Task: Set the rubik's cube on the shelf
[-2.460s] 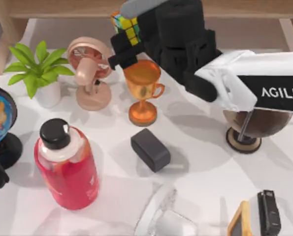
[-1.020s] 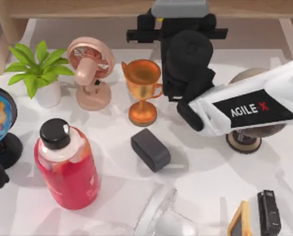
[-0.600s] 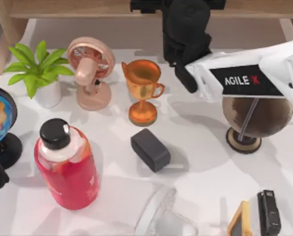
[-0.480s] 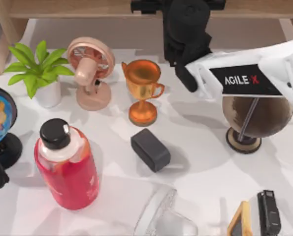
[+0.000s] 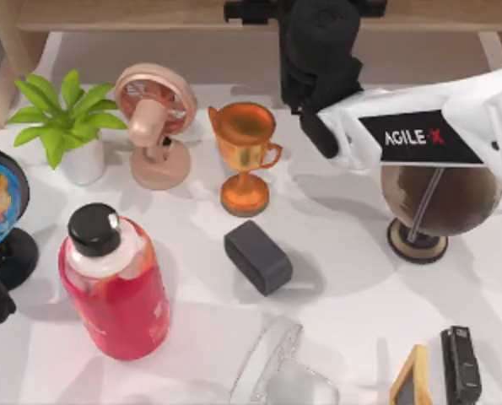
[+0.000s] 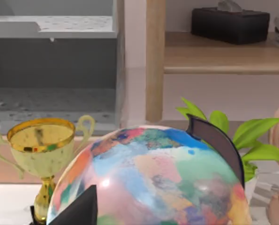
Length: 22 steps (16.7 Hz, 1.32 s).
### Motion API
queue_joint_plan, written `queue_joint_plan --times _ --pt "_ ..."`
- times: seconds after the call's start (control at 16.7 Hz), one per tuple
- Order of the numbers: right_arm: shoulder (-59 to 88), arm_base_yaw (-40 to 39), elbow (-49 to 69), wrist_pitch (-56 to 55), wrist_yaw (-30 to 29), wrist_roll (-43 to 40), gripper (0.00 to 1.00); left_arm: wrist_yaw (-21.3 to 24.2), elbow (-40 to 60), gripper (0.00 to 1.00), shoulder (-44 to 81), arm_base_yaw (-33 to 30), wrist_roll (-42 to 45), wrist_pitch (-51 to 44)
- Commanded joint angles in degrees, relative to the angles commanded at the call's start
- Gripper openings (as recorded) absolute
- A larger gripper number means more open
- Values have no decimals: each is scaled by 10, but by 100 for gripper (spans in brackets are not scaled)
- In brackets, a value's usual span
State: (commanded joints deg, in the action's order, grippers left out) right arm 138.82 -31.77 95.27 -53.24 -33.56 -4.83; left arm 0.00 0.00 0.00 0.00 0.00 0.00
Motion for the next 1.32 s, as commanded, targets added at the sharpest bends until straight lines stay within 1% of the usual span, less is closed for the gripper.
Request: queue_joint_plan --times 0.48,0.54,1.08,1.32 --pt "0 0 0 0 0 0 98 0 0 100 0 0 0 0" --pt "0 0 0 0 0 0 100 0 0 100 0 0 0 0" --pt "0 -2 0 0 0 0 100 0 0 100 0 0 0 0" --pt "-49 11 -42 -23 25 -30 100 0 0 100 0 0 0 0"
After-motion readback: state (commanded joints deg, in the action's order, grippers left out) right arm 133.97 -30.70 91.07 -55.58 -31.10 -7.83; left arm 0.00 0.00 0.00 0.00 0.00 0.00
